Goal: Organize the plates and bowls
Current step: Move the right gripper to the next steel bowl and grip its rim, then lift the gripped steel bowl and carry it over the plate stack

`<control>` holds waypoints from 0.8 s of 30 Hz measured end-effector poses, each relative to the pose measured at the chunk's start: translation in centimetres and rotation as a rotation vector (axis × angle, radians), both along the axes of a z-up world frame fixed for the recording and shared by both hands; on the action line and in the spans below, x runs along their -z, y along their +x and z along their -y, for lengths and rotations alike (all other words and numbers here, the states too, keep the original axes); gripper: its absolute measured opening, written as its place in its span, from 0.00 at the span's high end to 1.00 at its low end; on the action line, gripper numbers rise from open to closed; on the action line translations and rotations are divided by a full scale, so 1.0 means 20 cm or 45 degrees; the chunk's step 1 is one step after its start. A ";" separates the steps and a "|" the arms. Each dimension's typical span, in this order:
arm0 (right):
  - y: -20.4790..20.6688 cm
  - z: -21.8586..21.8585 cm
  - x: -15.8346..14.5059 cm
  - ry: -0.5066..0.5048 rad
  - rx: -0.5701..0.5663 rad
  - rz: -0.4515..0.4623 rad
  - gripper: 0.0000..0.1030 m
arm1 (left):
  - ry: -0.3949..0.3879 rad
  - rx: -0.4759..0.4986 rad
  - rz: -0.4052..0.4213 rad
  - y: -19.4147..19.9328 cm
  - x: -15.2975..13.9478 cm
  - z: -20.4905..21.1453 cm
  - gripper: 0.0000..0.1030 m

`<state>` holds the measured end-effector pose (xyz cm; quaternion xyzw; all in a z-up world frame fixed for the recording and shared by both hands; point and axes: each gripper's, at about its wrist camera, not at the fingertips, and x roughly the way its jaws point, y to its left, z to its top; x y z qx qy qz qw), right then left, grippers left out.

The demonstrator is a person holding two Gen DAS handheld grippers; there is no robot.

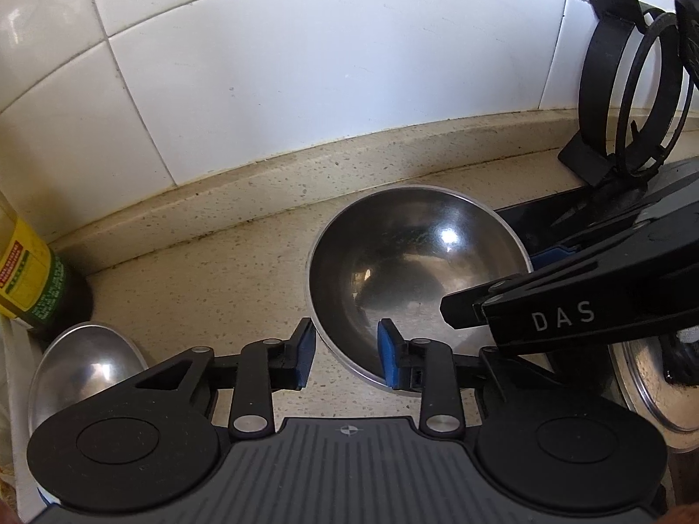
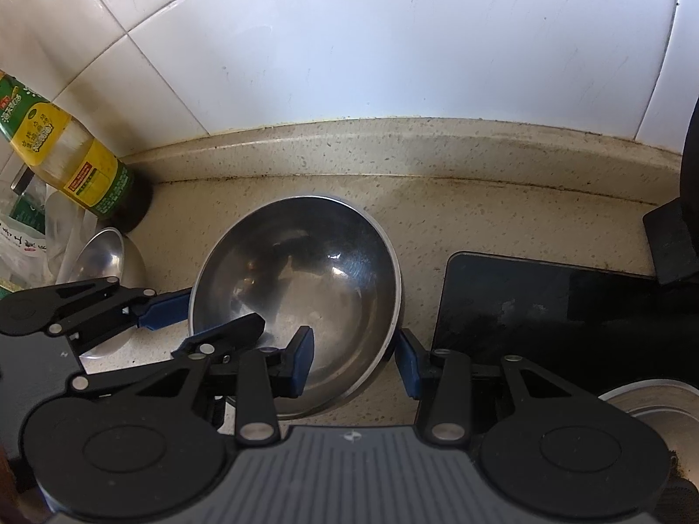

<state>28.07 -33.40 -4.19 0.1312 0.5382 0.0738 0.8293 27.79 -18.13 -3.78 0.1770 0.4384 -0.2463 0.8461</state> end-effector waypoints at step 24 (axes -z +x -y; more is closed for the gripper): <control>-0.23 -0.25 0.00 0.016 -0.216 -0.092 0.57 | 0.026 0.015 -0.039 -0.20 -0.04 -0.22 0.58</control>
